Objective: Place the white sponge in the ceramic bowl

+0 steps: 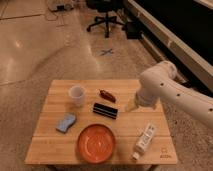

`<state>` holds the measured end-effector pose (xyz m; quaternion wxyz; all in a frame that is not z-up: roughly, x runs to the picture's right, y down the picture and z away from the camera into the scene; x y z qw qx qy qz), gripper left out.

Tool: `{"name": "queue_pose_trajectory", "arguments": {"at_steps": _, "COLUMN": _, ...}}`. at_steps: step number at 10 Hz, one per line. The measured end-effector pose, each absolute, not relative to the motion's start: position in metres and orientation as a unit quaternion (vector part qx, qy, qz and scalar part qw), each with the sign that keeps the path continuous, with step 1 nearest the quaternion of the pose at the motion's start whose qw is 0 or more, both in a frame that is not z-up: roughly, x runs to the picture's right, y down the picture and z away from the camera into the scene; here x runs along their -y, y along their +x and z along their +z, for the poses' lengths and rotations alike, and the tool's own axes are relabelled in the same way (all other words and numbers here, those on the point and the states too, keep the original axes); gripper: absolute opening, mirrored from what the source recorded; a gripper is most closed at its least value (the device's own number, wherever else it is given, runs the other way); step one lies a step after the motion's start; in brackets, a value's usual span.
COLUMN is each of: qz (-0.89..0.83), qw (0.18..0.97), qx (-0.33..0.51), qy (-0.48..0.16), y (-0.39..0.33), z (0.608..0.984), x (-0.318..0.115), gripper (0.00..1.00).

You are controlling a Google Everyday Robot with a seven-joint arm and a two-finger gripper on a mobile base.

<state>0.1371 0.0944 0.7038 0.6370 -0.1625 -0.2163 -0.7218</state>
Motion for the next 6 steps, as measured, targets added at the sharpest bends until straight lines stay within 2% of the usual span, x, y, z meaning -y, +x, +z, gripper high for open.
{"name": "queue_pose_trajectory", "arguments": {"at_steps": 6, "qz": -0.765, "qw": 0.571, "qx": 0.245, "qy": -0.17, "y": -0.028, "z": 0.722, "x": -0.125, "gripper": 0.8}}
